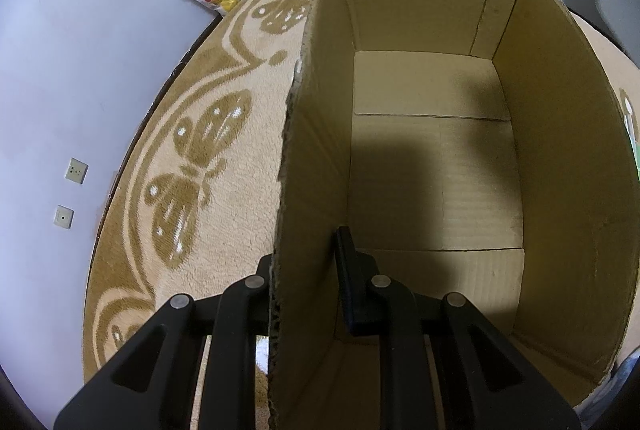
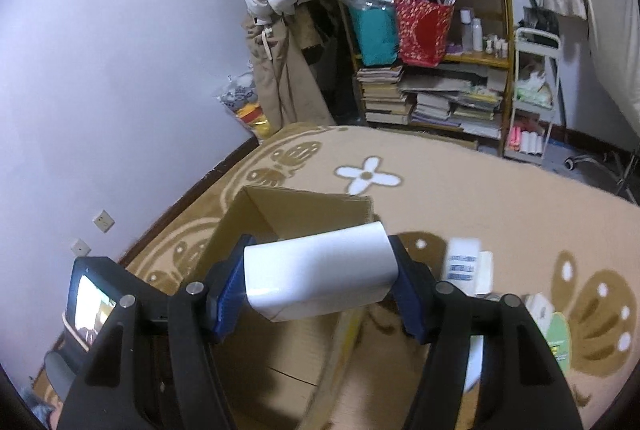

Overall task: Organize rigid objects
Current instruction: 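Carry the white charger into the box with the right tool and release it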

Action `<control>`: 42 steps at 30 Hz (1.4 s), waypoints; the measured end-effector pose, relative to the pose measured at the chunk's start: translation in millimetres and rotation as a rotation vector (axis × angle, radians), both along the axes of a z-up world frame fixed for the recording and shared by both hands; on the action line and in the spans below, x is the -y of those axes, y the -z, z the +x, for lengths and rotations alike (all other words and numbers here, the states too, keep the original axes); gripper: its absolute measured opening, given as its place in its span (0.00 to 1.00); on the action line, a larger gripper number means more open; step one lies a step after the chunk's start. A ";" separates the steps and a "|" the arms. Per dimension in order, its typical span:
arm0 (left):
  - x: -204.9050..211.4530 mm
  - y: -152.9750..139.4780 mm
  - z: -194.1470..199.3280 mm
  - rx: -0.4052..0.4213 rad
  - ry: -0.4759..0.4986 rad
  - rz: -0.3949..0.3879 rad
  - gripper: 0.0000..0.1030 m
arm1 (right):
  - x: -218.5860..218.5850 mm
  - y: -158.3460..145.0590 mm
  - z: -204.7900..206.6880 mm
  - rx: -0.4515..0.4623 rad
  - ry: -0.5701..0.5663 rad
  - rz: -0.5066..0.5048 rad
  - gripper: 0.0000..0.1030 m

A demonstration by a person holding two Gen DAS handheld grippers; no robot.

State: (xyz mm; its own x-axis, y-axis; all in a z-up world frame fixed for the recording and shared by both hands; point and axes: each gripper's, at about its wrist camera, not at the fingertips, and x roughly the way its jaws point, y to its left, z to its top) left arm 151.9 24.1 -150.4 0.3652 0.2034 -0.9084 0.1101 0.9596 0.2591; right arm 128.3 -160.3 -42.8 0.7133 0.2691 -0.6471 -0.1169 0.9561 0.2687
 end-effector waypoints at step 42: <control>-6.7 1.6 0.1 -0.030 -0.019 -0.045 0.14 | 15.2 15.8 8.2 -0.043 0.078 0.106 0.87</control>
State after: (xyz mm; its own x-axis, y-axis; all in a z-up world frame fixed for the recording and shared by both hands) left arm 152.0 30.8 -152.0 0.3342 0.1685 -0.9273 0.0986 0.9722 0.2122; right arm 136.5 -175.5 -58.5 0.7068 0.2829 -0.6484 -0.0299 0.9277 0.3722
